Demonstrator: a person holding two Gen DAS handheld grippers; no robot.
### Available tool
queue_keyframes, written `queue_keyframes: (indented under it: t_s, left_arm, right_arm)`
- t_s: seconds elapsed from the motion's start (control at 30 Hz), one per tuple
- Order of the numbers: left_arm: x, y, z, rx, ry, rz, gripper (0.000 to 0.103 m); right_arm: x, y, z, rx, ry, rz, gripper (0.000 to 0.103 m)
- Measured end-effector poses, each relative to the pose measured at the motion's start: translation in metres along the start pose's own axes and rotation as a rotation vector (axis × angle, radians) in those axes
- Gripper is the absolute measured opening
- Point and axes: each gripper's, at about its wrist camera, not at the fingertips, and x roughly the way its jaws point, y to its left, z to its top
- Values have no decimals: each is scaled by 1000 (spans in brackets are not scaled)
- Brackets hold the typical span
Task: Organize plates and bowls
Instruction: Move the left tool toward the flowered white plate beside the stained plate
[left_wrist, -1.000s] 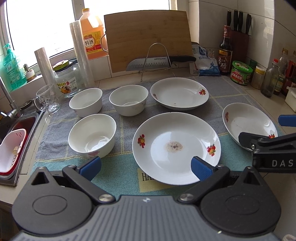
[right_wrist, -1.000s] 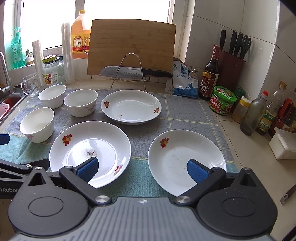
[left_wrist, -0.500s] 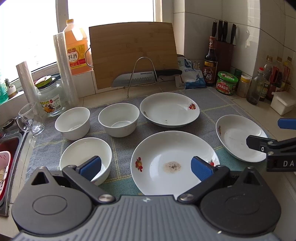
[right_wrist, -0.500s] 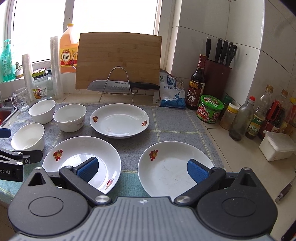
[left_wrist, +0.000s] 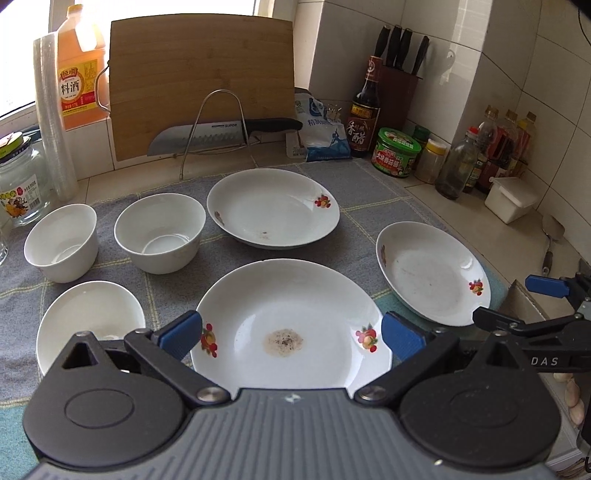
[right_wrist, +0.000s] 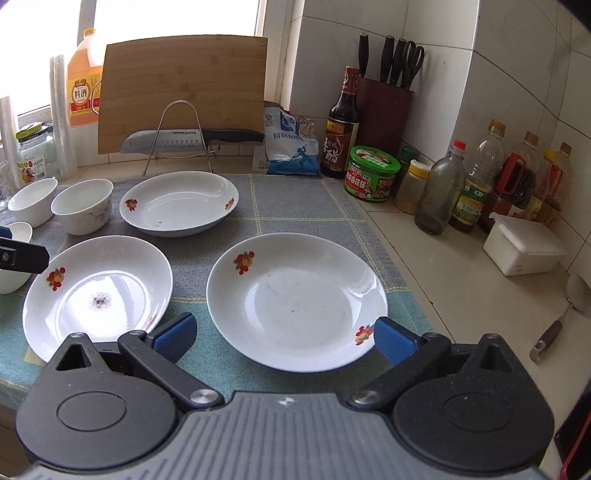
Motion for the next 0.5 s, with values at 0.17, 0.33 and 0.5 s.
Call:
queue_keyframes:
  t_s: [0.17,0.33,0.5]
  left_arm:
    - [18,-13,8,50,34,6,102]
    - [38,-35,22,134,44,64,102]
    - [57,-56,38,180,55,41,102]
  right_arm:
    - [21,-13,-10,-10,31,23,103]
    - [44,-28,-23,-3,66,68,103]
    - [66,-37,-32,-36,99,102,103]
